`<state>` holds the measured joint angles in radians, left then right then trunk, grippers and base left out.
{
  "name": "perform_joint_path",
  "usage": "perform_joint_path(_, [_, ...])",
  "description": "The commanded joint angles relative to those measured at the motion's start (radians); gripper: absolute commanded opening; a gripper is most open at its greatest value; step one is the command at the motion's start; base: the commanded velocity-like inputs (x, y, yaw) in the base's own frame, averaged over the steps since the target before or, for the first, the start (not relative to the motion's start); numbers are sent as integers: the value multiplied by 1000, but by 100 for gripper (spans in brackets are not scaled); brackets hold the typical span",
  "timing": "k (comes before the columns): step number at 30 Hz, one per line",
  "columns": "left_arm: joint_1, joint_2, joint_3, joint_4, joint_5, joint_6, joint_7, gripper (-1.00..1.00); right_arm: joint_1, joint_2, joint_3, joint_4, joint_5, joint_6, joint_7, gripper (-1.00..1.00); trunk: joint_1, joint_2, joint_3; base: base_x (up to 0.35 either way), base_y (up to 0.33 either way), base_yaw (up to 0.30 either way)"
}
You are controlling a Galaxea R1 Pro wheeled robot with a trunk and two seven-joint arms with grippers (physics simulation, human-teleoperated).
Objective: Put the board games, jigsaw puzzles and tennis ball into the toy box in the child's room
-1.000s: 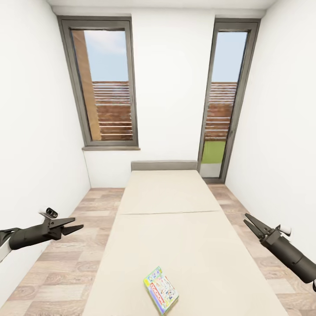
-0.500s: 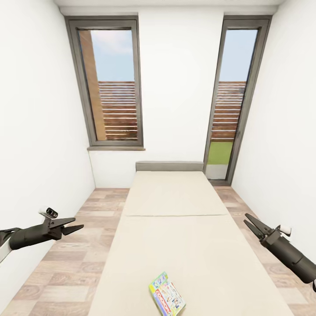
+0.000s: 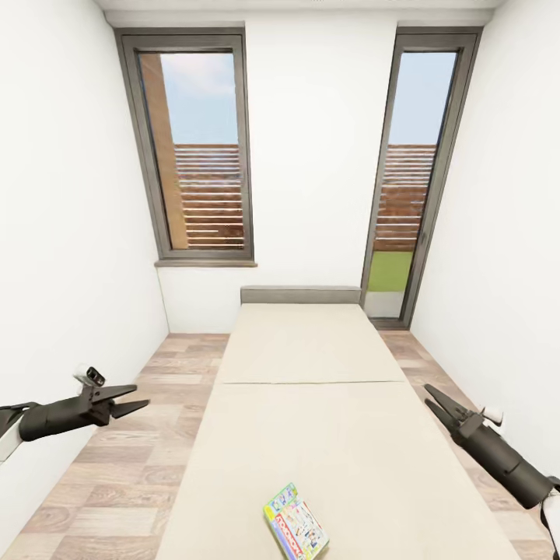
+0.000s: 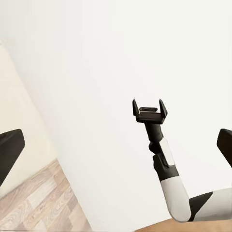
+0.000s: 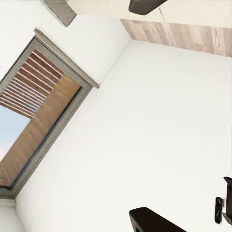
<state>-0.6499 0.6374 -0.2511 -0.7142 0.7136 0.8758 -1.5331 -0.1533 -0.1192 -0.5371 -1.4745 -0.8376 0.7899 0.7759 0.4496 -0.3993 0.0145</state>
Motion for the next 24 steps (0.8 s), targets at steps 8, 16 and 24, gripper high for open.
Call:
perform_joint_path(8, [-5, 16, -19, 31, 7, 14, -38, 100, 31, 3, -46, -40, -32, 50, -43, 100, 0, -1, 0, 0, 0, 0])
perform_joint_path(16, [-5, 14, -20, 32, 7, 14, -38, 100, 32, 3, -50, -41, -33, 51, -88, 100, 0, -1, 0, 0, 0, 0])
perform_joint_path(24, [-4, 13, -19, 32, 6, 14, -38, 100, 32, 4, -49, -41, -33, 51, -133, 100, 0, -1, 0, 0, 0, 0])
